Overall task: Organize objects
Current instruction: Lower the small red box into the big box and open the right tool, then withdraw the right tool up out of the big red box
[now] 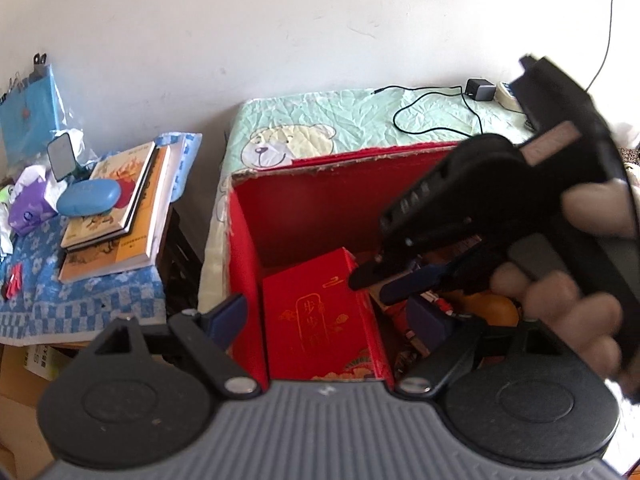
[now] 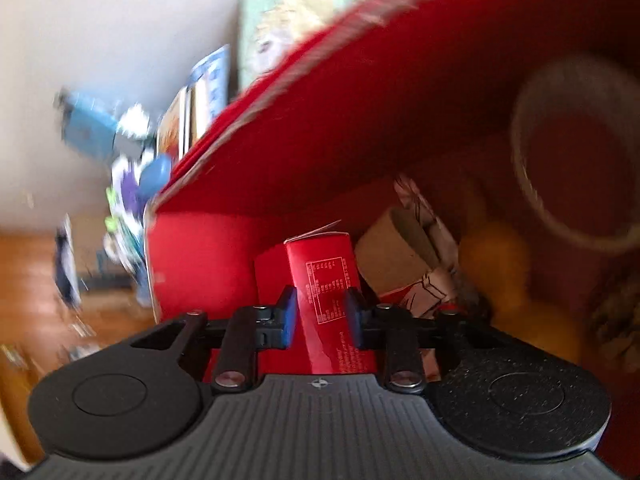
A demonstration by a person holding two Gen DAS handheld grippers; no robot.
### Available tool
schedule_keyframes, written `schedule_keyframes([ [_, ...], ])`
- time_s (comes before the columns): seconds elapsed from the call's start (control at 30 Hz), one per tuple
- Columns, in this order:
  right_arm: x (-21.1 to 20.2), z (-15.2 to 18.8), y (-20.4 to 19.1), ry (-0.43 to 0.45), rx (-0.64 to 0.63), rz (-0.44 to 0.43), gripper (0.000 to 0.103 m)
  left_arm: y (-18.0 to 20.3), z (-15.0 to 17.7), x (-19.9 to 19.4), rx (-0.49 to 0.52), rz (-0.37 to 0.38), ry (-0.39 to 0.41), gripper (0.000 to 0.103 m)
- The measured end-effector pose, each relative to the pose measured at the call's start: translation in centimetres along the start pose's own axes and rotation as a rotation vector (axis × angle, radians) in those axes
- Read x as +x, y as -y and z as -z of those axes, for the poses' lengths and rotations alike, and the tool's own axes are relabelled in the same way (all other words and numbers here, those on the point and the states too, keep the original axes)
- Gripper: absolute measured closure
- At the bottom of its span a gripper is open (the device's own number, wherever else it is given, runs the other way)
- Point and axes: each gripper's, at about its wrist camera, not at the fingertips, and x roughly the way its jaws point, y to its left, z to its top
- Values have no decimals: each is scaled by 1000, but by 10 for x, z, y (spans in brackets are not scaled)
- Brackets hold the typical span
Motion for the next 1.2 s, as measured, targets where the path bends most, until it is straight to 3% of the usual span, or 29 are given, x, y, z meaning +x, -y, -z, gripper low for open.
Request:
schedule_keyframes([
  [0.13,-1,4,9,29,108,33,67,1,2,-5,8,-1,4,15],
  [0.23,-10,14,3,54,39,44,67,0,3,-9,8,7,13,15],
  [0.37,0,15,6,-6,54,62,67,-1,2,-9,7,8,17,14],
  [0.53,14,10,15,-7,110,74,68,1,3,-7,25,-5,13,15],
  [0.73,6,15,20,68,81,94,76,4,1,1,28,-25,-10,14],
  [1.0,-39,48,17,249,-106,107,72,8,-4,2,19,-55,-5,10],
  [1.2,-79,89,14,412,-283,201,71,15,-8,-1,8,-77,-9,8],
])
